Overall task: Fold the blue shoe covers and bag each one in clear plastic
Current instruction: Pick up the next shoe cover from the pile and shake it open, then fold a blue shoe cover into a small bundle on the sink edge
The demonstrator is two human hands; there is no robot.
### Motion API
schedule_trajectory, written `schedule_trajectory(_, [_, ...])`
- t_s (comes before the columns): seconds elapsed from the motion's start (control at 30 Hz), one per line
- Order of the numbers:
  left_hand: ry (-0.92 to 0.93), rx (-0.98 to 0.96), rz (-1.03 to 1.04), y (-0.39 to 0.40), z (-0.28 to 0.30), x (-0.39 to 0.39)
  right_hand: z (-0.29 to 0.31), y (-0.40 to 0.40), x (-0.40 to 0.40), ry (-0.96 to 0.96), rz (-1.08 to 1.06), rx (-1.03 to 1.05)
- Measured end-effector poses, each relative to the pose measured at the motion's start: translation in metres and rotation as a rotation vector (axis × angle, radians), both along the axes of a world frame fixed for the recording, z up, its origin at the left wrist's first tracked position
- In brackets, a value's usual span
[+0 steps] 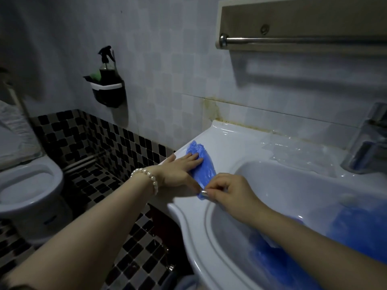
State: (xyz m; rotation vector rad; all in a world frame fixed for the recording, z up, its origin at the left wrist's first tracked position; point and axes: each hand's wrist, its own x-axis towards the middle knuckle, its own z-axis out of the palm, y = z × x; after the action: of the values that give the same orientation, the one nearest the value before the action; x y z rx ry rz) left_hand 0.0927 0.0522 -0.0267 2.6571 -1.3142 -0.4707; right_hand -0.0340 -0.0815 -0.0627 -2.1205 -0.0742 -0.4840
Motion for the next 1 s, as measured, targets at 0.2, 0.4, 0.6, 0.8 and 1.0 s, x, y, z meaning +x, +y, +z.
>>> schedule_trajectory(0.2, [0.020,-0.048,0.001,0.000,-0.005,0.002,0.012,-0.002,0.009,0.214,-0.141,0.244])
schedule_trajectory(0.4, [0.047,-0.033,-0.002,0.001,0.000,0.001,0.011,0.001,0.019,0.241,-0.226,0.135])
schedule_trajectory(0.6, [0.012,-0.023,-0.011,0.001,-0.001,-0.001,0.019,-0.007,0.003,0.185,0.014,0.204])
schedule_trajectory(0.8, [0.030,-0.036,0.002,0.001,-0.001,0.000,0.011,-0.023,-0.002,0.097,0.021,-0.075])
schedule_trajectory(1.0, [0.026,-0.051,0.001,0.000,-0.002,0.001,0.016,-0.019,-0.001,0.074,0.114,-0.145])
